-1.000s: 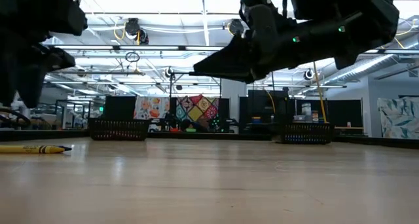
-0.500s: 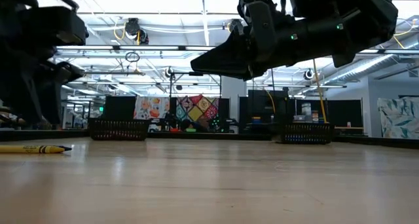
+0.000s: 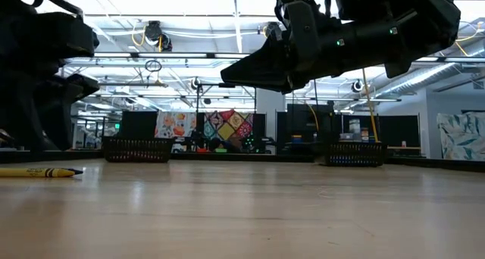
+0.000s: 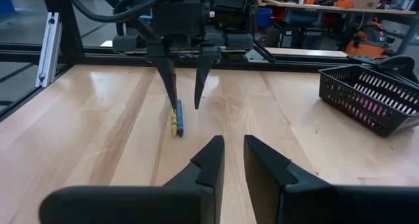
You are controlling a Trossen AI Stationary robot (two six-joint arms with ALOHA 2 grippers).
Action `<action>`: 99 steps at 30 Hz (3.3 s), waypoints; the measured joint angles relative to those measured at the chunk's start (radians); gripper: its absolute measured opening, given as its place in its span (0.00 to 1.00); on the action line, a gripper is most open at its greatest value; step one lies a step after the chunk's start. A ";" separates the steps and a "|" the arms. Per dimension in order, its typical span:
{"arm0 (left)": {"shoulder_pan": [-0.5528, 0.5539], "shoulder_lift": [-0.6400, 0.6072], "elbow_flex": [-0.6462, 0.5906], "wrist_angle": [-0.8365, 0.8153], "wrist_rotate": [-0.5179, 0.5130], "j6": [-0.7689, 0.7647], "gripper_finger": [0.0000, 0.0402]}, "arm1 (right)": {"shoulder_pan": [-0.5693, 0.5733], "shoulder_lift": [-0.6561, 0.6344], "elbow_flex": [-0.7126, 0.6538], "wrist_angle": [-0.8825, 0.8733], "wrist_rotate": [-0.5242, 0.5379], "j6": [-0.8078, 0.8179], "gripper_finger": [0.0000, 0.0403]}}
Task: Sort crayons
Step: Put the blue crayon into the top right black bin
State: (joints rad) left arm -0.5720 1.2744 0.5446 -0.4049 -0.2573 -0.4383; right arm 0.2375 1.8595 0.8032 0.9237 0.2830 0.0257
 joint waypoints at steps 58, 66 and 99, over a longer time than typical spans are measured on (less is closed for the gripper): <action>0.103 0.085 -0.022 0.395 -0.162 0.140 0.02 | 0.093 -0.285 0.000 -0.560 0.263 0.109 0.11; 0.164 0.085 -0.026 0.773 -0.220 0.326 0.02 | 0.048 -0.036 -0.001 -0.158 0.108 0.229 0.23; 0.217 0.083 -0.043 1.177 -0.209 0.577 0.02 | 0.023 -0.036 0.107 0.178 0.061 -0.105 0.24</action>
State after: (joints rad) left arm -0.3546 1.3579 0.5018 0.7719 -0.4660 0.1383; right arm 0.2600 1.8233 0.9104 1.1022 0.3436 -0.0790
